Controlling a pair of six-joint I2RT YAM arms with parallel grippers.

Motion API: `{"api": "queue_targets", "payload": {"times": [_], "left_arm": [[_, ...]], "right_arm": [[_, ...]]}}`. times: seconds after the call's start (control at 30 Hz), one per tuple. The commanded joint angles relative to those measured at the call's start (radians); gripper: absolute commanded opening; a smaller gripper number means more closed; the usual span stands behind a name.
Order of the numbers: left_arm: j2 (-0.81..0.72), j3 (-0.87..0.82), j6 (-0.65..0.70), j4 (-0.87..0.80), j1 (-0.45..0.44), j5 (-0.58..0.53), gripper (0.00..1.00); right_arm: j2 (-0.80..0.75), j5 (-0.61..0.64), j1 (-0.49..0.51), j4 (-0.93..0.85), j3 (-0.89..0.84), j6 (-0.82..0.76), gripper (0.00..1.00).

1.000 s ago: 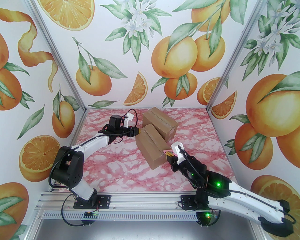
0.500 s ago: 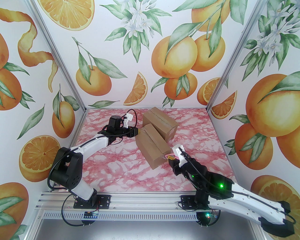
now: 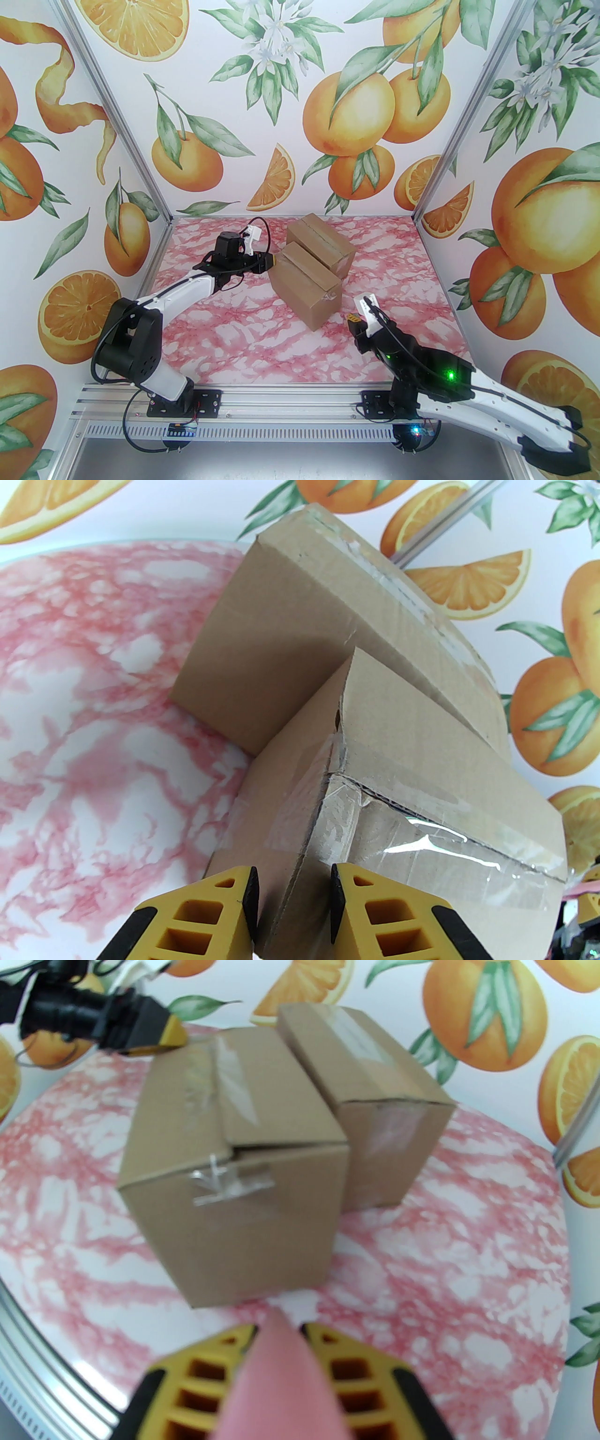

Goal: Unpack the express box

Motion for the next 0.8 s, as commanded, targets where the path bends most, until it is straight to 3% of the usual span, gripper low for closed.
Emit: {"api": "queue_targets", "payload": {"times": [0.0,0.43,0.5,0.6,0.67,0.77], "left_arm": [[-0.018,-0.076,-0.024,-0.173,0.01,-0.112,0.31],[-0.262,-0.156,-0.122,-0.213,-0.008,-0.218,0.37],[-0.279,-0.14,-0.1,-0.238,-0.012,-0.23,0.42],[-0.312,-0.107,-0.038,-0.286,-0.023,-0.25,0.57],[-0.343,-0.087,0.033,-0.322,-0.023,-0.252,0.69],[-0.39,-0.047,0.18,-0.372,-0.024,-0.234,0.78]], "right_arm": [[-0.037,0.146,0.006,0.01,0.031,0.028,0.0],[0.029,0.187,0.005,0.262,0.014,-0.02,0.0],[0.021,0.19,0.003,0.318,0.009,-0.023,0.0],[0.041,0.189,-0.012,0.387,0.007,0.011,0.0],[0.057,0.182,-0.025,0.428,0.001,0.048,0.0],[0.062,0.148,-0.071,0.509,-0.028,0.117,0.0]]}}
